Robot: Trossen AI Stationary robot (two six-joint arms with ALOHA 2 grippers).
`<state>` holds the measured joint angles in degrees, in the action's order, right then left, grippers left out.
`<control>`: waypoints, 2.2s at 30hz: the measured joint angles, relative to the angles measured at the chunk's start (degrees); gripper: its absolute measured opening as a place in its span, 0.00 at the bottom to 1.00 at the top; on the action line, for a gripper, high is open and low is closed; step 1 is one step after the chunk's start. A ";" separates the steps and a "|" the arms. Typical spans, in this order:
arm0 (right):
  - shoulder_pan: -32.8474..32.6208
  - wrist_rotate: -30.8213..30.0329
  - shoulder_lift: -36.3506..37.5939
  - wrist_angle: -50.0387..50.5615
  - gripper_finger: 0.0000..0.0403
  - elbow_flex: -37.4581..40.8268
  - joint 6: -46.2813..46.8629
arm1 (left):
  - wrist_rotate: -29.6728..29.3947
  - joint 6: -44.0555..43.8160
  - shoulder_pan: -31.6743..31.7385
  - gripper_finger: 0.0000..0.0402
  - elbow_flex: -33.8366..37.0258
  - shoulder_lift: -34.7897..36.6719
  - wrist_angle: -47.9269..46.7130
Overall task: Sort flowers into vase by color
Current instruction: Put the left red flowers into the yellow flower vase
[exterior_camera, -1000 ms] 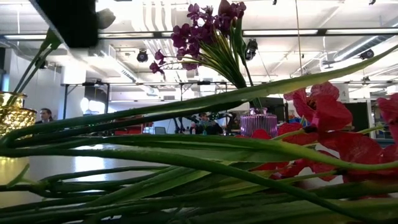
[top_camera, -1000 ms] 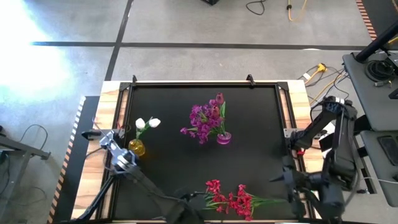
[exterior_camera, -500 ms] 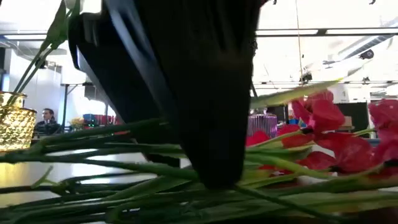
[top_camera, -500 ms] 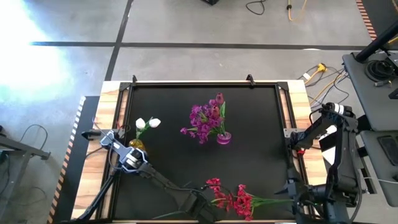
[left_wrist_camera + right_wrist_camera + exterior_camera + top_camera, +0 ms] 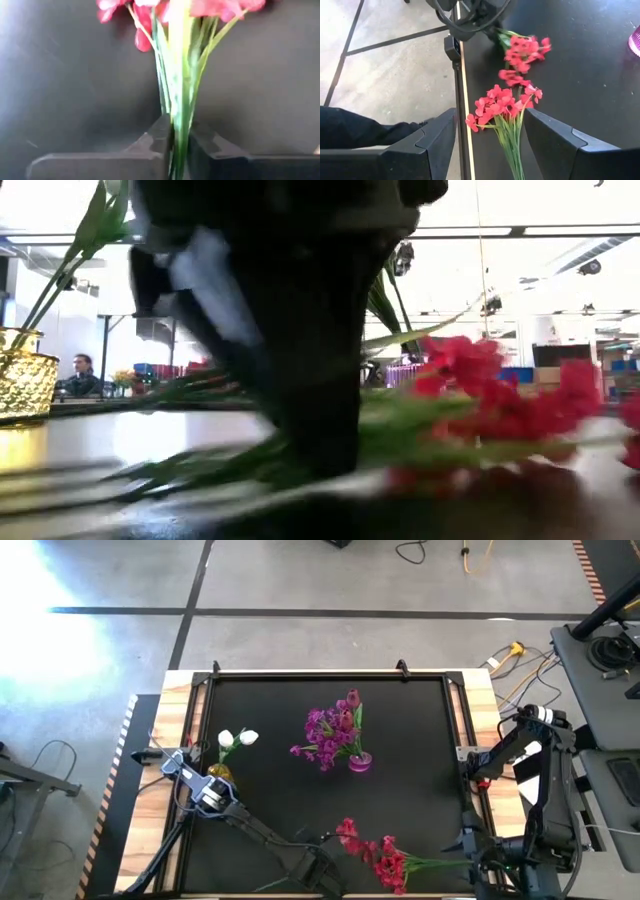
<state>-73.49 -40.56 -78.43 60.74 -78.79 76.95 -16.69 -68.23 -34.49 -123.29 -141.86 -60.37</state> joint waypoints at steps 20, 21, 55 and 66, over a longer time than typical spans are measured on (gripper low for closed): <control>4.96 -10.33 5.86 0.12 0.56 -0.08 -10.96 | -50.12 -0.37 -4.58 0.01 30.50 46.89 -10.14; 5.46 -11.19 6.13 0.06 0.56 -0.08 -11.35 | -52.98 -0.41 -5.31 0.01 33.41 50.44 -9.96; 20.40 -31.42 6.70 -0.32 0.56 -0.17 -7.85 | -71.87 1.12 -28.49 0.00 83.11 114.64 -6.61; 20.41 -31.40 6.69 -0.34 0.56 -0.17 -5.17 | -45.43 2.86 -28.45 0.12 77.40 113.95 -7.49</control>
<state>-53.08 -71.96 -71.74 60.40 -78.96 71.78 -62.12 -65.38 -62.94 -45.88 -27.91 -67.86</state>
